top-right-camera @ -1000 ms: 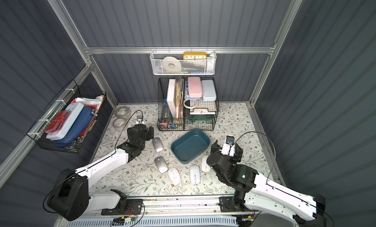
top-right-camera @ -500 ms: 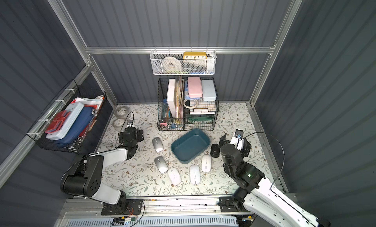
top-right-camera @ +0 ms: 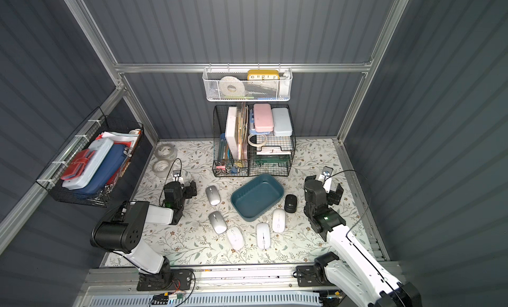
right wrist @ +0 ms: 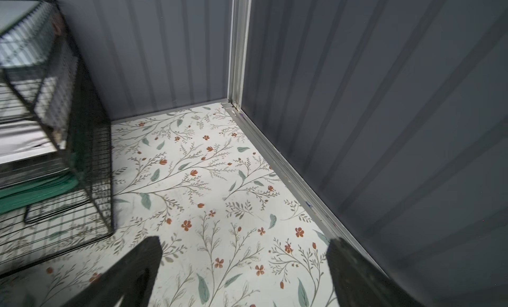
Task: Take out the mouse from the storage box
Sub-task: Reset both arms
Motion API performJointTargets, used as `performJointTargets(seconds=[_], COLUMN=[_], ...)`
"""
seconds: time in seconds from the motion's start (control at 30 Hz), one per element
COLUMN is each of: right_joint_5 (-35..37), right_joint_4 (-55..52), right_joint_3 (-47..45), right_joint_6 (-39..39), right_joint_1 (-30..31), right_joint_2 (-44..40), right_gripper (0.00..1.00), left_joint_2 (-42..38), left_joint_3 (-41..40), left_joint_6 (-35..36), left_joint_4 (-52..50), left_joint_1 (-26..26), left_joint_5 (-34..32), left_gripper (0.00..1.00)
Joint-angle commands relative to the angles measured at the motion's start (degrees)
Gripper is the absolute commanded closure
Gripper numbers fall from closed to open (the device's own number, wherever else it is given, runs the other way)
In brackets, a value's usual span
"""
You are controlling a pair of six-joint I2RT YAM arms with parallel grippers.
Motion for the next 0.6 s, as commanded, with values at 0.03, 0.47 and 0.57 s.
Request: performJointTargets(seconds=[0.03,0.47,0.57], right_joint_5=[-4.45,-12.39,-14.66], right_joint_4=[14.04,42.86,47.11], right_joint_3=[-3.48,-12.48,-13.61], right_joint_6=[-2.82,-6.34,-7.21], right_joint_1=[-5.17,-12.09,-12.26], right_joint_2=[4.90,20.36,21.25], right_gripper=[0.01,0.01,0.01], left_joint_2=[-0.16,2.68,2.47], left_joint_3=[-0.58,-0.29,-0.20], left_joint_6=[0.58,-1.27,-1.38], left_joint_4=[5.21,9.98,9.36], left_joint_1=[1.07,2.67,2.67], left_joint_5=[3.82,4.13,4.01], left_gripper=[0.01,0.01,0.01])
